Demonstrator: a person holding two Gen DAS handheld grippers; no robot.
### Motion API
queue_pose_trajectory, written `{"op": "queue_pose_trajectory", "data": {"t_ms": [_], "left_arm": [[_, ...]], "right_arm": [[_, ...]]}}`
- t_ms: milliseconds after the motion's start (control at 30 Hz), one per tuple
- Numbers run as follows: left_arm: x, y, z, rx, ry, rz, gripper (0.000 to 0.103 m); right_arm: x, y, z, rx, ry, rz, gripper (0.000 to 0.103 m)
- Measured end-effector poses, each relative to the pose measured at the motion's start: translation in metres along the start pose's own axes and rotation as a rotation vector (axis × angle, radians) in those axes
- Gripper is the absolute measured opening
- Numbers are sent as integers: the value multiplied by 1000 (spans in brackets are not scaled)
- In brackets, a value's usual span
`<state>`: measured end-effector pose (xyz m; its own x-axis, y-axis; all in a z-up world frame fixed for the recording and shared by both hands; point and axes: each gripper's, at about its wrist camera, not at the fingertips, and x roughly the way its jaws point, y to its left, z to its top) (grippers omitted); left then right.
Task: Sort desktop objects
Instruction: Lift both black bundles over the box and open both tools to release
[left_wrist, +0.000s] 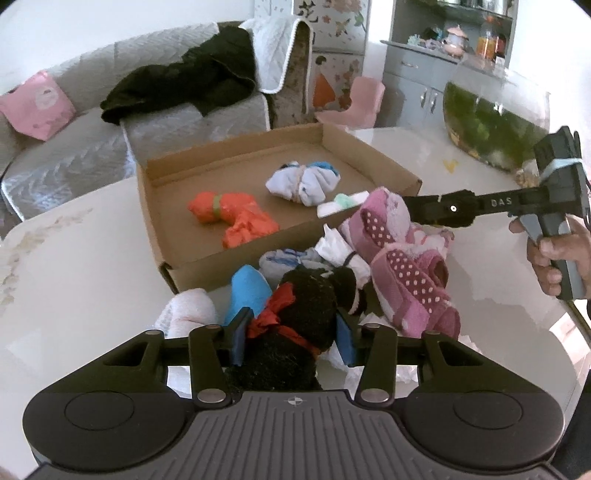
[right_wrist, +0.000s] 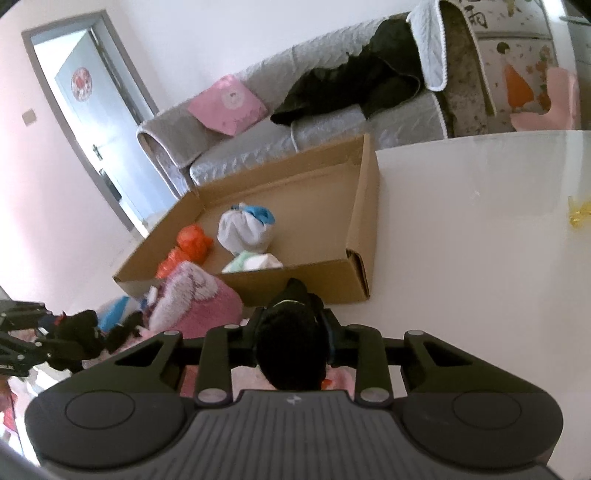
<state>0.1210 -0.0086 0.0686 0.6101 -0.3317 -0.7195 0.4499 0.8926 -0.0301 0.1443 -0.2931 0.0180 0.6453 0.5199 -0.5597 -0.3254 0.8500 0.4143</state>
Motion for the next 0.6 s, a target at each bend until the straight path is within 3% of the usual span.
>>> {"op": "queue_pose_trajectory", "data": {"t_ms": [300, 467, 600], "left_arm": [[-50, 5, 24, -35, -84, 45, 53], [-73, 19, 65, -73, -158, 87, 53], [-62, 37, 107, -125, -177, 100, 53]], "right_arm": [[-43, 19, 23, -7, -95, 17, 28], [-55, 31, 58, -22, -151, 41, 28], [-33, 32, 90, -32, -160, 46, 28]]}}
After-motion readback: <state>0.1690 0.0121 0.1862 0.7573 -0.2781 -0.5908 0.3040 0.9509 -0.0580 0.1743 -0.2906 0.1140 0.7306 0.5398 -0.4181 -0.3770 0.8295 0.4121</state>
